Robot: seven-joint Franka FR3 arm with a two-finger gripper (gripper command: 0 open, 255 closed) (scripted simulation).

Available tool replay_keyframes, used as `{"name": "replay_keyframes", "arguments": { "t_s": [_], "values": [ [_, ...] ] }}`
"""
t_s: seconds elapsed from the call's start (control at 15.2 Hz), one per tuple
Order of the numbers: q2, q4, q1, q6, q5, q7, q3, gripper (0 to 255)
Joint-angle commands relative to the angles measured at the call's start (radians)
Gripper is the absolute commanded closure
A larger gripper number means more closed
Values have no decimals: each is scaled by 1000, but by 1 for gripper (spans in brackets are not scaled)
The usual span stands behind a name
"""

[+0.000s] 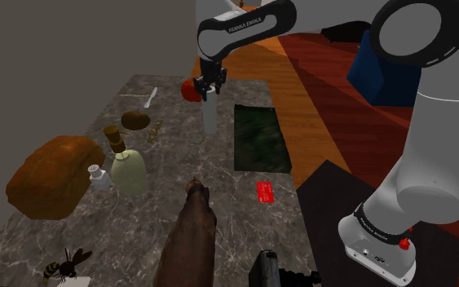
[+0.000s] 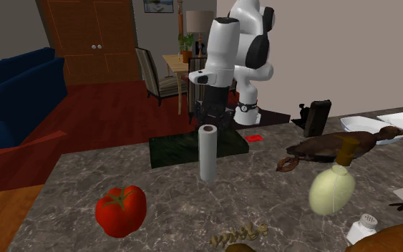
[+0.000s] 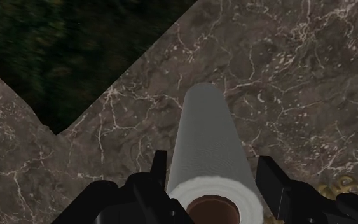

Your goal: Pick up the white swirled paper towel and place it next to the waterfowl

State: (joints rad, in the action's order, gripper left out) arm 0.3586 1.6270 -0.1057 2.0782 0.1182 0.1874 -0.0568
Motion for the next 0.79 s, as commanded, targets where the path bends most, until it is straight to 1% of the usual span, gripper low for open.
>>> {"name": "replay_keyframes", "arguments": {
  "t_s": [0.0, 0.73],
  "values": [
    [-6, -18, 0, -25, -1, -2, -1, 255],
    [-28, -135, -2, -162, -8, -15, -3, 255]
  ]
}}
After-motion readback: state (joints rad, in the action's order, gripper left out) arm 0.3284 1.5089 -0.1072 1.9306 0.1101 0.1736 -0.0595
